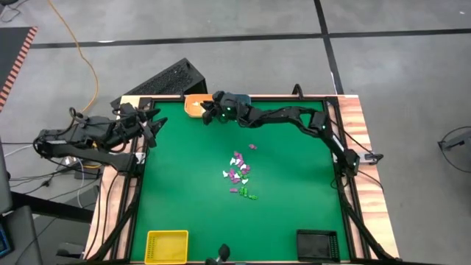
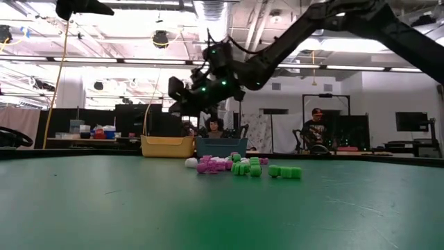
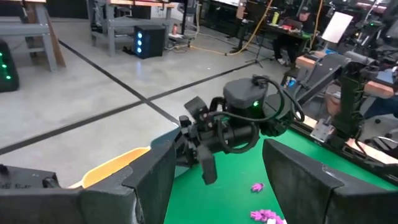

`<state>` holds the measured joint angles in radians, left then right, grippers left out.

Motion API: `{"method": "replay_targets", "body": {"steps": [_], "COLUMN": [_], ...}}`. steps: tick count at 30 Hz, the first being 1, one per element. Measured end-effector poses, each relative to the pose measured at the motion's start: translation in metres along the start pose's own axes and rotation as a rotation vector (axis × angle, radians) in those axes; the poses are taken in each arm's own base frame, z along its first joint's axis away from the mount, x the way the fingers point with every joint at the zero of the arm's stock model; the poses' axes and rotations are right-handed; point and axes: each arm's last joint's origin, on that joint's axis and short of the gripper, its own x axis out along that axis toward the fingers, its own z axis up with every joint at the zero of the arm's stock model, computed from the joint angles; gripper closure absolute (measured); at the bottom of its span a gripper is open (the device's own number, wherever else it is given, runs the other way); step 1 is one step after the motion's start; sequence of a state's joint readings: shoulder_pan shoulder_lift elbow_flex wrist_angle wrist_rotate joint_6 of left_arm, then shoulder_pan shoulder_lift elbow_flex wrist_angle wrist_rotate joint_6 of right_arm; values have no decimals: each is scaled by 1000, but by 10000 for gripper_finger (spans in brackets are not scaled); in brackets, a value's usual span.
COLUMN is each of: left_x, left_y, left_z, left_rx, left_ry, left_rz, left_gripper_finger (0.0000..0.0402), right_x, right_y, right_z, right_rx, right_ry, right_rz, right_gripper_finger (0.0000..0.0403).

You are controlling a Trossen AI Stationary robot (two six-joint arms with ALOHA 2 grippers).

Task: Sort Halloween decoration
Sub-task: Put the white ghost into the orange bin, then put the pink skeleton into the yellow bin

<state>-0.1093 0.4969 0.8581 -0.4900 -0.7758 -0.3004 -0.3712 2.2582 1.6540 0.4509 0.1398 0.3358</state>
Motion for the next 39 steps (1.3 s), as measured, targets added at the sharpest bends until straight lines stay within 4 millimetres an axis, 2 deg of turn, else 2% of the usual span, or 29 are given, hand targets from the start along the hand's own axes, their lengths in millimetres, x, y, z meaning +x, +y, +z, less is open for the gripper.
{"method": "replay_targets", "body": {"steps": [5,13,18,22,26,39], "left_x": [0,0,0,0,0,0], "left_y": [1,2,3,3,3,3], "left_z": [-1,-4,-4,-4,-4,-5], "left_rx": [10,22,27,29,29,34], "left_ry": [6,23,20,21,22,26], "left_rz": [21,33,56,57,57,58], "left_gripper_finger": [170,170,170,170,170,170], "right_x": [15,16,16,16,17,17], "right_y": [1,-13,-22,-22,-22,-24], "right_z": [3,6,6,6,7,10], "right_rx": [-58,-48,21,22,34,64], "right_ry": [75,100,126,131,144,152], "right_rz": [-44,-234,-249,-237,-174,-138], "right_gripper_finger": [357,353,351,344,325,260]}}
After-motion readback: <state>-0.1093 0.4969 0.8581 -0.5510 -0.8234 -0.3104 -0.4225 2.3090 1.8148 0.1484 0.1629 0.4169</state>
